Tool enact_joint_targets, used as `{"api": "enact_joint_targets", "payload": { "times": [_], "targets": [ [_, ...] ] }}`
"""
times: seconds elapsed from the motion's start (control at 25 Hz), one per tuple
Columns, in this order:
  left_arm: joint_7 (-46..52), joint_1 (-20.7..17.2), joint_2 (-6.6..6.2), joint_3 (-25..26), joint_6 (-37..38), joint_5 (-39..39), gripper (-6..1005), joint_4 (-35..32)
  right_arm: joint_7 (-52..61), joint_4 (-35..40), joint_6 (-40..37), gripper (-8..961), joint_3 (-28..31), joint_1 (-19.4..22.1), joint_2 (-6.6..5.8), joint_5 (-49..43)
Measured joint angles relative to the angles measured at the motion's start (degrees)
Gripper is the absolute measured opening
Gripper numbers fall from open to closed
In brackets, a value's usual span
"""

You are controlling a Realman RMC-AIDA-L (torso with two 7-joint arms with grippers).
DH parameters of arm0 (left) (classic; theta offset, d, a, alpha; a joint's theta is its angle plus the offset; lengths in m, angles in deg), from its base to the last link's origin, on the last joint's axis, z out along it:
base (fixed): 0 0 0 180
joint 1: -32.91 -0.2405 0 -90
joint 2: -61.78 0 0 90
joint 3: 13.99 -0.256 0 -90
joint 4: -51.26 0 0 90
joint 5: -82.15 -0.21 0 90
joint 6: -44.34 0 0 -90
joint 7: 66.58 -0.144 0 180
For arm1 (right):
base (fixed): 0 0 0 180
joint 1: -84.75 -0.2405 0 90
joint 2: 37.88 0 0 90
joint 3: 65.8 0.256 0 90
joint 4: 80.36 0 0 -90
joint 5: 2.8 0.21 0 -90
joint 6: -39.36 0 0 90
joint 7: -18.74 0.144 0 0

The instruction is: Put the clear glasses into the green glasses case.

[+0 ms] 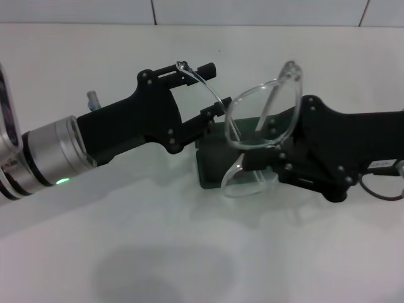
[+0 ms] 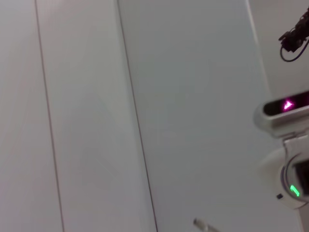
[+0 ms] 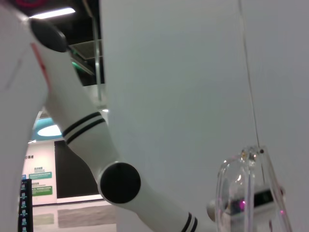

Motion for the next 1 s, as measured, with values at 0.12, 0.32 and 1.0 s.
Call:
{"api": "enact_joint_targets", "payload": {
  "times": [0.12, 0.32, 1.0],
  "targets": [
    [-1.7, 0.1, 0.0, 0.0, 0.8, 0.3, 519, 0.8, 1.4, -2.4, 0.9, 117, -0.9, -1.2, -0.2, -0.5],
    [-3.1, 0.1, 0.05, 0.0, 1.2, 0.7, 518, 1.4, 4.4, -3.3, 2.2, 117, -1.0, -2.1, -0.42, -4.4],
    [-3.3, 0.2, 0.08, 0.1, 2.2, 0.5, 518, 1.5, 10.6, -2.3, 7.5, 117, -0.5, -2.1, -1.37, -10.7]
  ]
}}
